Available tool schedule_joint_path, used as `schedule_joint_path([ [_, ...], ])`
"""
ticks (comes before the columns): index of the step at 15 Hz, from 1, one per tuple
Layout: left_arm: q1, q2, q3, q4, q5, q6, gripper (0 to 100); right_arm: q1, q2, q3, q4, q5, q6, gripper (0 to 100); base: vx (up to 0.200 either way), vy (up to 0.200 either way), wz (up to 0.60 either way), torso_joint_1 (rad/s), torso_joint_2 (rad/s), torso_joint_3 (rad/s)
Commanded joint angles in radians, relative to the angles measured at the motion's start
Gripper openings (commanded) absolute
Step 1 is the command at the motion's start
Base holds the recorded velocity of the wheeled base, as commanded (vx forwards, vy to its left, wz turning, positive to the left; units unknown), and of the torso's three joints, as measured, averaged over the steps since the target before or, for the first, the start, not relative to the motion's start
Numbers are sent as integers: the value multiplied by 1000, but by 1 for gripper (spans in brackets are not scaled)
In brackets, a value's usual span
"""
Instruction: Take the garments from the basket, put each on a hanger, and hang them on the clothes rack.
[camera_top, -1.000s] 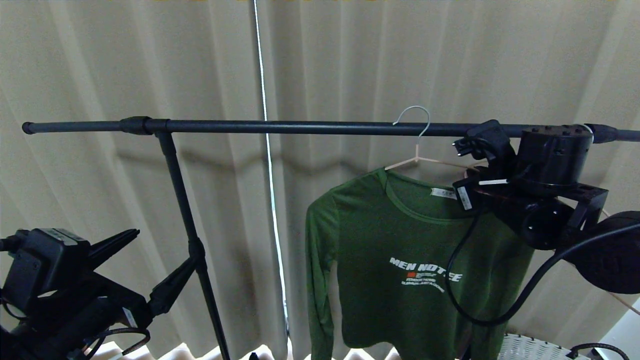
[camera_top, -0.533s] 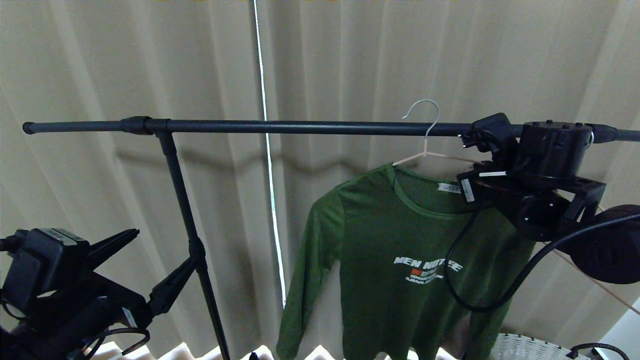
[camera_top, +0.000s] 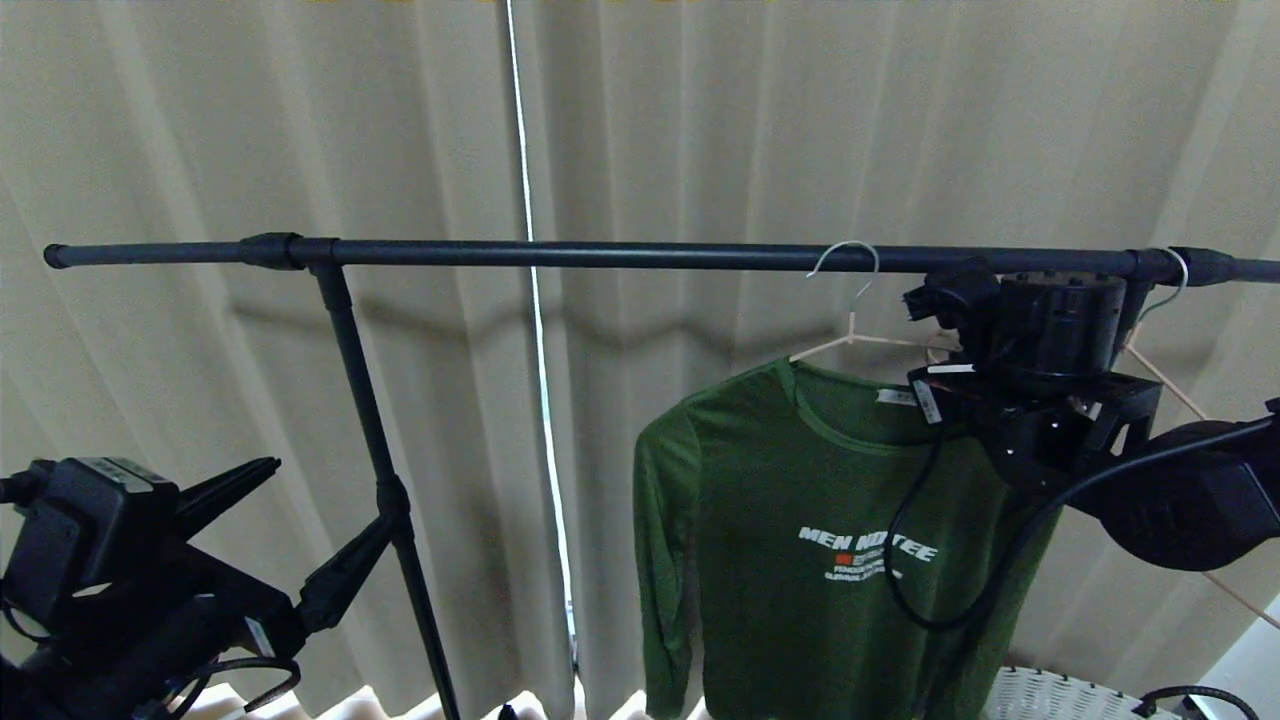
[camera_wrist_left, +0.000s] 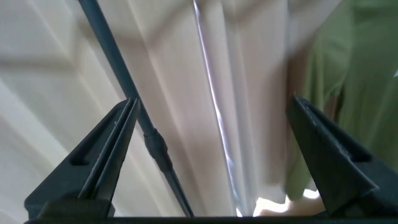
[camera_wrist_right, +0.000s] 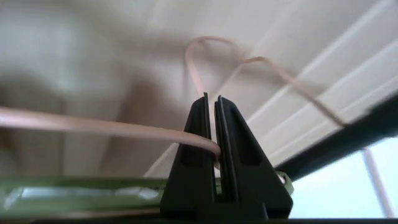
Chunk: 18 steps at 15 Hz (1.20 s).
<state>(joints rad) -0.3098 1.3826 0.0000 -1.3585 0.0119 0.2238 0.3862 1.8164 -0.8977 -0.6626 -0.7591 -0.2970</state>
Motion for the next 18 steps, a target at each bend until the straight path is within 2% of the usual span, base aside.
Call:
schedule_joint_path([
  [1,-2,0,0,-1,0,0,100,17,9,9,-3,0,-1,0,0,0,0,0,0,0],
  [4,-3,1,0,-1,0,0,100,43,-2,31,-6,6,9,0,0,0,0,0,0,0],
  [6,-38,3,0,-1,0,-1,100,88,-52,86,-42,27,10,0,0,0,0,0,0,0],
  [8,-98,6,0,1,0,-4,100,102,-103,135,-48,110,10,0,0,0,0,0,0,0],
  [9,-160,27,-14,4,5,-1,100,103,-146,172,-42,198,9,0,0,0,0,0,0,0],
  [10,-193,58,-34,7,6,5,100,105,-155,187,-43,241,10,0,0,0,0,0,0,0],
  [11,-204,107,-49,6,8,17,100,115,-155,190,-48,284,12,0,0,0,0,0,0,0],
  [12,-204,119,-54,6,8,22,100,120,-155,190,-48,293,12,0,0,0,0,0,0,0],
  [13,-203,210,-97,1,13,35,100,148,-166,192,-46,374,44,0,0,0,0,0,0,0],
  [14,-204,236,-120,2,20,35,100,166,-177,192,-43,411,59,0,0,0,0,0,0,0],
  [15,-209,254,-135,2,34,35,100,195,-189,192,-38,442,61,0,0,0,0,0,0,0],
  [18,-241,251,-127,1,34,35,100,200,-186,192,-43,445,61,0,0,0,0,0,0,0],
])
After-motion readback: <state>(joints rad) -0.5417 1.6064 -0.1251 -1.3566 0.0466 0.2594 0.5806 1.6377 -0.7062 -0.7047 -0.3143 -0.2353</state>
